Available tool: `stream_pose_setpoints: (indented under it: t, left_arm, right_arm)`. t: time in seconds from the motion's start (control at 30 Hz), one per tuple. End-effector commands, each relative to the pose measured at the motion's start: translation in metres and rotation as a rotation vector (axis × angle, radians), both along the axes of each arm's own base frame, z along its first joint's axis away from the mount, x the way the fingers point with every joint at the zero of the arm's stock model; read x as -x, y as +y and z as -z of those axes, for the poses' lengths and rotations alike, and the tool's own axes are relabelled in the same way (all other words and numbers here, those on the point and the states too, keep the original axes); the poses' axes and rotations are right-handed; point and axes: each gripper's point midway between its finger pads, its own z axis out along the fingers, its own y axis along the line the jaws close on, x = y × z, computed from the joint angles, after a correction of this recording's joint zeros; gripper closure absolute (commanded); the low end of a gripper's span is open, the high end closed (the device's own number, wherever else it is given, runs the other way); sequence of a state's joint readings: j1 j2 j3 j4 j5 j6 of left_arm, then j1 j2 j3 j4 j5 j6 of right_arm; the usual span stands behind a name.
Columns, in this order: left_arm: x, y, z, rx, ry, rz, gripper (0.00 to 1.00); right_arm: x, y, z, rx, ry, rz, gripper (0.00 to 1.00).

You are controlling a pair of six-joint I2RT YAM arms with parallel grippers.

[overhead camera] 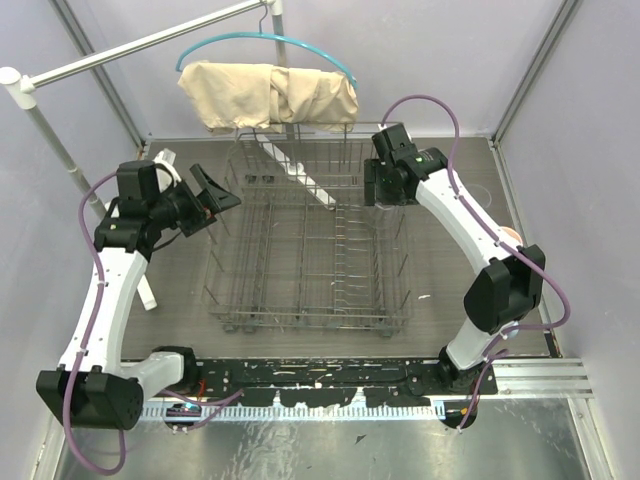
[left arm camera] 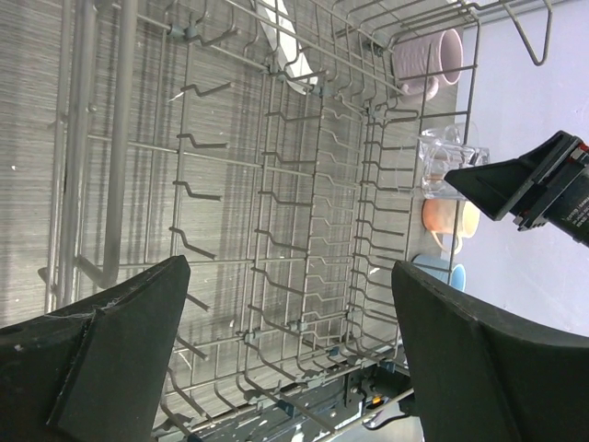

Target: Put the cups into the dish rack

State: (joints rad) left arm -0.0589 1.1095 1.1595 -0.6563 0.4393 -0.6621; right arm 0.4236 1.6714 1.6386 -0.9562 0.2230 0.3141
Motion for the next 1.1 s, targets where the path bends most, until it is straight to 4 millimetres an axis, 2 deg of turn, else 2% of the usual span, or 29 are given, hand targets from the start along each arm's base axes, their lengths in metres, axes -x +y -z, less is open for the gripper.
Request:
stream_pose_setpoints:
  t: [0.0,0.37,0.8,0.93,1.03,1.07]
  left_arm:
    - [0.005,0.002,-0.003,0.005,-0.01,0.02,0.02]
    - [0.001,0.017,-0.007,-0.017,-0.017,-0.018,0.02]
    - [0.002,0.03,0.007,-0.037,0.026,-0.044,0.02]
    - [0.003,0.032,0.012,-0.033,0.043,-0.062,0.02]
    - [0.003,0.032,0.014,-0.022,0.056,-0.07,0.02]
    - [0.003,0.032,0.014,-0.02,0.057,-0.067,0.02]
  right_arm:
    - [-0.017,0.008,-0.015,-0.03,-0.091,0.004,0.88]
    - [-0.024,0.01,0.015,0.01,-0.027,-0.019,0.88]
    - [-0.027,0.006,0.052,0.059,0.018,-0.018,0.86]
    - [-0.027,0.005,0.061,0.063,0.02,-0.015,0.8]
    - [-0.027,0.003,0.065,0.068,0.023,-0.01,0.66]
    - [-0.026,0.003,0.066,0.069,0.024,-0.01,0.59]
